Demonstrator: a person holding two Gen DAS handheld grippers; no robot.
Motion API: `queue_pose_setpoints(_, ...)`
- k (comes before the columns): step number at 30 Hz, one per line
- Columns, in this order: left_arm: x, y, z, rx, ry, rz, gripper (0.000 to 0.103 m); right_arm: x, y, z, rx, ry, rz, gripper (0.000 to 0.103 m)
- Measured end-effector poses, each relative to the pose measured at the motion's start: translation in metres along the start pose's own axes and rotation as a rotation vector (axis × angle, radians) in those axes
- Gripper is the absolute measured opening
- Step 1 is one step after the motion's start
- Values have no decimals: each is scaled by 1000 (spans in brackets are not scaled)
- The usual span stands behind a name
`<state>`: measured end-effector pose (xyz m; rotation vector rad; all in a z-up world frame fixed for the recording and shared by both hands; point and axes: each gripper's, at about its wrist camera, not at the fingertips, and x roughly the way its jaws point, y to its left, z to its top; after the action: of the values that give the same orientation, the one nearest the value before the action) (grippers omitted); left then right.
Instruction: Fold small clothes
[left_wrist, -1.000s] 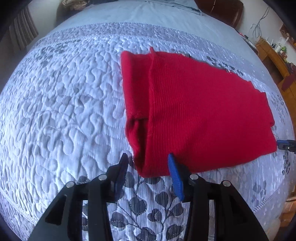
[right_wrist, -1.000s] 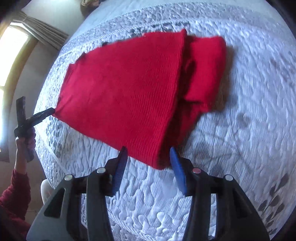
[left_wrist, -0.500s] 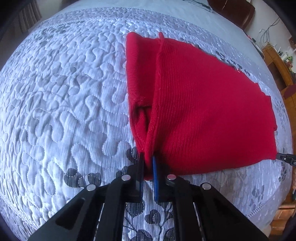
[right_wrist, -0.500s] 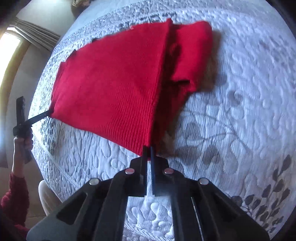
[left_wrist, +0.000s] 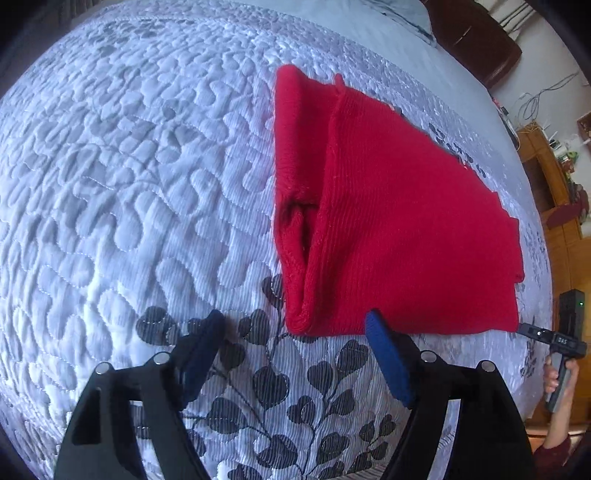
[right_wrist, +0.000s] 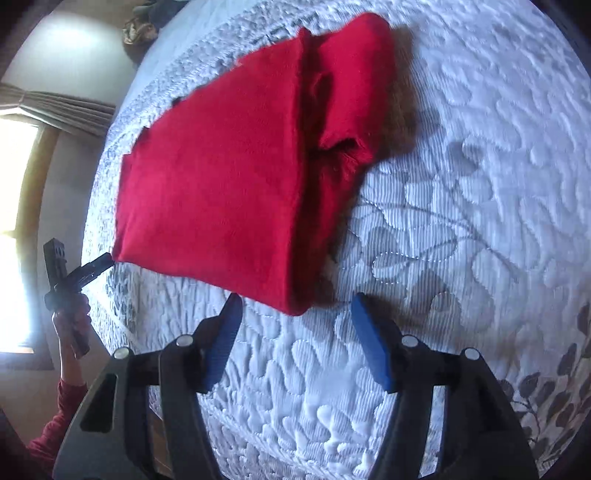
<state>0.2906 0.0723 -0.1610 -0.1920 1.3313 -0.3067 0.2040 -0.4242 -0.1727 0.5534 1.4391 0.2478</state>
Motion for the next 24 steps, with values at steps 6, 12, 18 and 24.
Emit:
queue_pose_setpoints(6,23,-19,22,5,14,-32,59,15,4,18,10,-10,60,54)
queue_pose_setpoints(12,29,-24,21,-27,36,-24,13,23,0,24,51,-17,124,10)
queue_pose_setpoints(18,6,-28,8,-45,14,-57,11,-10,9,8,6,-67,137,9)
queue_pose_setpoints(24,-23,-50,-32,18,31,-50,11,-41,8,-39,-19,-40,83,9)
